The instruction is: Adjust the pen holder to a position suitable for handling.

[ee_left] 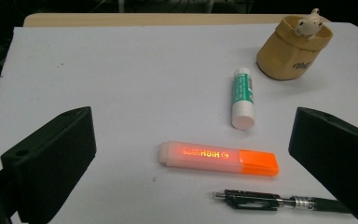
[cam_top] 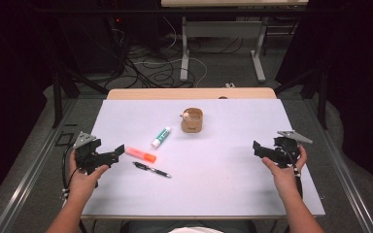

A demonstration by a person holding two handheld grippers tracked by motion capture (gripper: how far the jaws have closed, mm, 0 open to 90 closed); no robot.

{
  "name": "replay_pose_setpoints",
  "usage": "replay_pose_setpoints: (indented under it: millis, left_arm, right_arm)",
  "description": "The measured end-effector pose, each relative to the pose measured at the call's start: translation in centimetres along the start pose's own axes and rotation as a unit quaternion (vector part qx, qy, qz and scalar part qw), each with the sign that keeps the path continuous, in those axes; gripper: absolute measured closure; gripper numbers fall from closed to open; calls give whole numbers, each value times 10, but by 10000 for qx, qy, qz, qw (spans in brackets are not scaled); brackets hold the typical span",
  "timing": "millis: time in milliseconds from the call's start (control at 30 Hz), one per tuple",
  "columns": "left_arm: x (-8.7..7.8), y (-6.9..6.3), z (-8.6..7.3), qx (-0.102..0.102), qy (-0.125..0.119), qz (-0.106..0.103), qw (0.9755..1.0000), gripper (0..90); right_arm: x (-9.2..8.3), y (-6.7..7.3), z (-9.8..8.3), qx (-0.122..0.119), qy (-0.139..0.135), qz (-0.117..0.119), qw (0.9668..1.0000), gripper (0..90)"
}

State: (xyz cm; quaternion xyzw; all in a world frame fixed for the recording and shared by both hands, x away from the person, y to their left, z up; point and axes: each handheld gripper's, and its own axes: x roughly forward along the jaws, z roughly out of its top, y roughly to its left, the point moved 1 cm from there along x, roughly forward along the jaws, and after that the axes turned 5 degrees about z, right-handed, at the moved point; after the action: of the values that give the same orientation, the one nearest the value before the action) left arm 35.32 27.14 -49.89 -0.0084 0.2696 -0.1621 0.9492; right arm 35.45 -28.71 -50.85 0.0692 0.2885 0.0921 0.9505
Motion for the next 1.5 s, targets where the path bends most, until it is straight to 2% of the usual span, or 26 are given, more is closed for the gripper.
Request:
replay_pose_setpoints:
  millis: [100, 167, 200, 267, 367, 467, 600, 667, 800, 1000, 1100, 1333, 1500]
  left_arm:
    - [1, 0, 2, -60, -46, -13, 10000, 5]
    - [2, 0, 1, -92, -22, -21, 10000, 5]
    - [2, 0, 1, -92, -22, -21, 10000, 5]
    - [0, 1, 0, -122, -24, -9, 9999, 5]
    - [-1, 2, 0, -122, -21, -24, 9999, 5]
    - [1, 2, 1, -126, -72, -42, 9999, 7]
    - [2, 4, 0, -179, -53, -67, 9998, 12]
    - [2, 4, -1, -258, -40, -91, 9996, 16]
    - [2, 3, -2, -256, -5, -129, 9996, 21]
    - [2, 1, -2, -178, -47, -115, 9998, 22]
    - [2, 1, -2, -187, -57, -111, 9997, 23]
    - [3, 2, -2, -183, -33, -80, 9998, 27]
    - [3, 3, -2, -175, -34, -79, 9998, 27]
  right_arm:
    - [4, 0, -4, 20, 138, 70, 9999, 25]
    - [5, 1, -4, -167, 151, 83, 9997, 55]
    - [5, 2, -3, -213, 140, 18, 9997, 68]
    - [5, 5, -2, -271, 135, 96, 9995, 78]
    - [5, 11, -1, -268, 122, 121, 9995, 118]
    - [8, 17, 1, -247, 132, 257, 9993, 152]
    - [12, 27, 2, -486, 55, 281, 9984, 192]
    - [15, 32, 3, -519, 96, 305, 9981, 207]
    - [22, 40, 4, -774, 172, 410, 9960, 227]
    - [29, 58, 12, -859, 342, 716, 9931, 302]
    - [36, 66, 15, -936, 413, 766, 9918, 307]
    - [52, 85, 29, -787, 621, 1002, 9899, 339]
    - [61, 99, 46, -1019, 716, 1087, 9862, 355]
